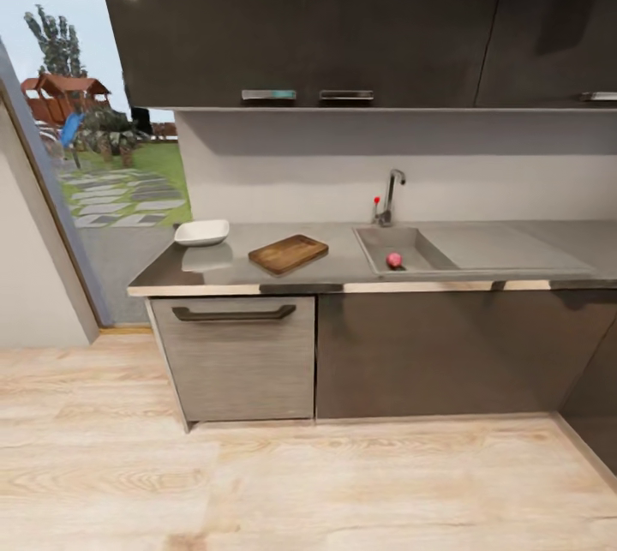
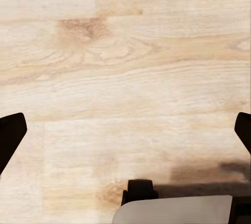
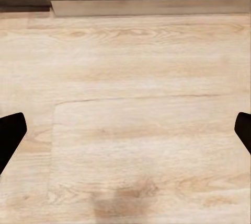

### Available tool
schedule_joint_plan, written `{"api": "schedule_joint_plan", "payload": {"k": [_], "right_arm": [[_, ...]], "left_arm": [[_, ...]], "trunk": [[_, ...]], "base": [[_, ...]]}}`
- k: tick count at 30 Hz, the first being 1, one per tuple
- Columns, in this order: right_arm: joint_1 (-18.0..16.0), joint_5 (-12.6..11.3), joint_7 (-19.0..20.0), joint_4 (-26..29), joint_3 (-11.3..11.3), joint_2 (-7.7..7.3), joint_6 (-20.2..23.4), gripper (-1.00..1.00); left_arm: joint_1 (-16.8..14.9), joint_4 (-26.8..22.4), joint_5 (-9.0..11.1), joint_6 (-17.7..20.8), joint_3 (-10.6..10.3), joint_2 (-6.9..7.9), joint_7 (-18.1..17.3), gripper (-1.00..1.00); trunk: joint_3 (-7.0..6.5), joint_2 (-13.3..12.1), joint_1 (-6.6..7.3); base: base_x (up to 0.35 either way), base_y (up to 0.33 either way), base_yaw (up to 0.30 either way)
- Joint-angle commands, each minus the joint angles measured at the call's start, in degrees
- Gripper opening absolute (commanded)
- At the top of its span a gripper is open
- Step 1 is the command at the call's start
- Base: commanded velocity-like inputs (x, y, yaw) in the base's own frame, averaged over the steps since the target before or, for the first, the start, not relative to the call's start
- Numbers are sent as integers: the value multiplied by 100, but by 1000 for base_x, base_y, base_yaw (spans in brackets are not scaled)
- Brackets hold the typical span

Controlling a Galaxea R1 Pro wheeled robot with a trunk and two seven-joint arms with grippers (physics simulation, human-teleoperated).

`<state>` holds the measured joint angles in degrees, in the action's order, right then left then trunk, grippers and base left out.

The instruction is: In the kitchen, take the Vidalia onion out of the sink, dice it on the chopping board with the paring knife, put the diced onion into the bowl on the countertop, then place both the paring knife and the chopping board into the sink.

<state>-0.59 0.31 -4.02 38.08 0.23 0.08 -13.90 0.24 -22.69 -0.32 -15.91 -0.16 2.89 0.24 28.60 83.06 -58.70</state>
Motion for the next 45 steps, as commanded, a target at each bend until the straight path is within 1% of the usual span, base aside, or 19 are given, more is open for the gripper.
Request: {"api": "schedule_joint_plan", "payload": {"k": [1,7,17,23,35,45], "right_arm": [[-3,4,-20,-3,3,1,-16,100],[-3,4,-20,-3,3,1,-16,100],[-3,2,-20,-3,3,1,-16,100],[-3,-2,-20,-3,3,-8,-16,100],[-3,2,-20,-3,3,-4,-16,100],[-3,-1,-14,-4,3,-8,-16,100]], "left_arm": [[2,-7,-3,-8,-2,1,2,100],[2,-7,-3,-8,-2,1,2,100],[2,-7,-3,-8,-3,1,2,100],[2,-7,-3,-10,-10,1,2,100],[2,-7,-3,-9,-10,1,2,100],[2,-2,-3,-8,-10,1,2,100]], "trunk": [[5,2,-3],[5,2,-3],[2,2,-3],[-26,2,-3],[-33,2,-3],[-46,2,-3]], "base": [[308,0,86],[317,-54,52],[280,-156,-4],[35,-20,-136],[1,-1,-33],[0,0,-196]]}}
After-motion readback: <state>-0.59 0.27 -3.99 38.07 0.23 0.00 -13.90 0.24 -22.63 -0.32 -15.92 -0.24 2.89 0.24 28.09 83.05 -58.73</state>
